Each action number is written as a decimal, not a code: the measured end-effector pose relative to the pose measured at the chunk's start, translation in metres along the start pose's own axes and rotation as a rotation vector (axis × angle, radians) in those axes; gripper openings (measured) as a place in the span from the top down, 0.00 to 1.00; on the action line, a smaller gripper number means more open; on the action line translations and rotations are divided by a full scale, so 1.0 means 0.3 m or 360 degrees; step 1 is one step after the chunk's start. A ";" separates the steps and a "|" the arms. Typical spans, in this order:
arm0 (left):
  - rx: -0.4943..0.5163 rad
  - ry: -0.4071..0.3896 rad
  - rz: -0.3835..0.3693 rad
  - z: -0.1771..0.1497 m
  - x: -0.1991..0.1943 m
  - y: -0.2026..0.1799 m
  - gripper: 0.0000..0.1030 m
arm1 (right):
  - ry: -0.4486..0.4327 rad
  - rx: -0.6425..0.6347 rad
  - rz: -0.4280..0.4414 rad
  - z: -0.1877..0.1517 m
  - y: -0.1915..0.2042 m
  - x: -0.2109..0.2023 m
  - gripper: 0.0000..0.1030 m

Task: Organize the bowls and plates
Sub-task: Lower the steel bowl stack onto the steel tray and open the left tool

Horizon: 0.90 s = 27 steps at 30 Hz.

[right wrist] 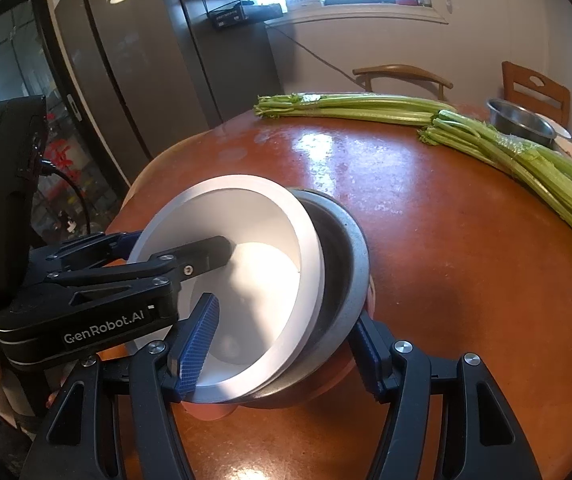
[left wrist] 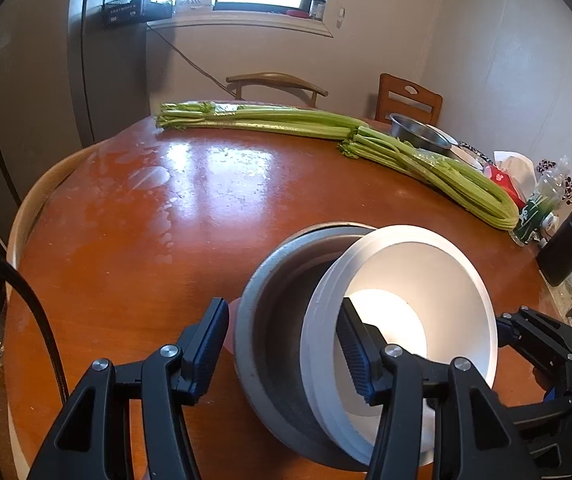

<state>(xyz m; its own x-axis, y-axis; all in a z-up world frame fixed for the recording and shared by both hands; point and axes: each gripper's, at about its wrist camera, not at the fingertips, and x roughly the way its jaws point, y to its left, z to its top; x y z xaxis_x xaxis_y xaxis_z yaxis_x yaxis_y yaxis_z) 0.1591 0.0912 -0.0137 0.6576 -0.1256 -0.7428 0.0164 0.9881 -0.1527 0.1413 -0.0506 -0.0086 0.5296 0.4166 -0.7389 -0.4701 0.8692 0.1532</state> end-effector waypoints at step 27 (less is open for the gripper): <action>0.0001 -0.0114 0.0245 0.004 -0.046 0.038 0.38 | 0.0011 -0.0029 -0.0067 -0.005 -0.002 0.010 0.36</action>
<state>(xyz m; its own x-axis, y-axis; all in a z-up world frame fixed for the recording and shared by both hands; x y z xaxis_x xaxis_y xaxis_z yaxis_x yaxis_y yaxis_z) 0.1511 0.1042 -0.0043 0.7046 0.0338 -0.7088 -0.0884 0.9953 -0.0404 0.1421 -0.0503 -0.0118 0.5443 0.3781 -0.7488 -0.4604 0.8809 0.1101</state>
